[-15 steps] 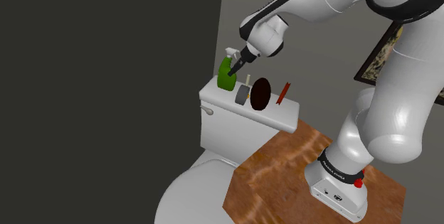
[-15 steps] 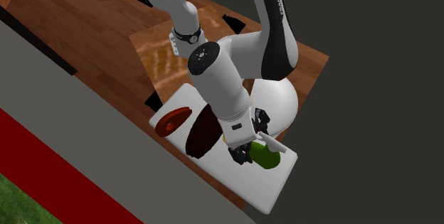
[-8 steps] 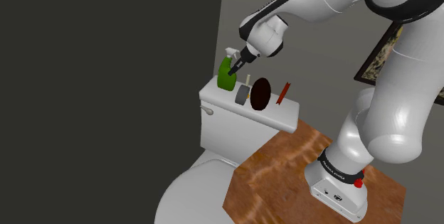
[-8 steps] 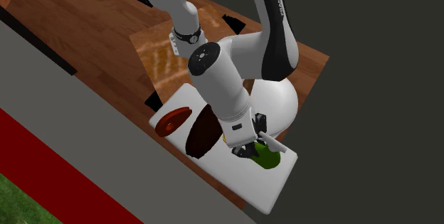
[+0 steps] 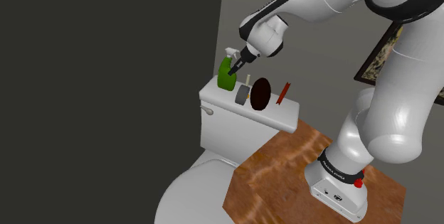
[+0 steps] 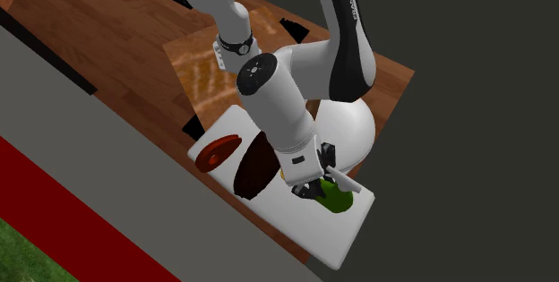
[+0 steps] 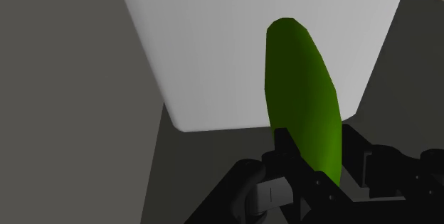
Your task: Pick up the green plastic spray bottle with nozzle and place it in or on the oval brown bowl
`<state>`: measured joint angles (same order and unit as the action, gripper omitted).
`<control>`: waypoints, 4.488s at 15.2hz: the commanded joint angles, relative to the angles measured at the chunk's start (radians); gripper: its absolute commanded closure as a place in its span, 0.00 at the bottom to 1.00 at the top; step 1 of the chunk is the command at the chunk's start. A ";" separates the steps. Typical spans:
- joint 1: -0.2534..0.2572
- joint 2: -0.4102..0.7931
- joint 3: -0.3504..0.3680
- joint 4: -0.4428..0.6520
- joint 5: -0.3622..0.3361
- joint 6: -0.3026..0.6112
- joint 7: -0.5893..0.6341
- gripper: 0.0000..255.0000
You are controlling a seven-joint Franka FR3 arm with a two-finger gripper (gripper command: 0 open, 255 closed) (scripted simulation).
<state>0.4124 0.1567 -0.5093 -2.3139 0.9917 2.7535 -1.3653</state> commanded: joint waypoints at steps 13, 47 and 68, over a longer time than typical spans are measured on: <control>0.030 -0.158 -0.055 -0.008 -0.341 -0.064 0.291 1.00; -0.286 -0.825 -0.021 -0.290 -0.921 -0.373 0.543 1.00; -0.285 -0.805 -0.115 -0.443 -0.922 -0.207 0.443 1.00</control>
<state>0.1269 -0.6480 -0.6240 -2.7564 0.0698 2.5462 -0.9224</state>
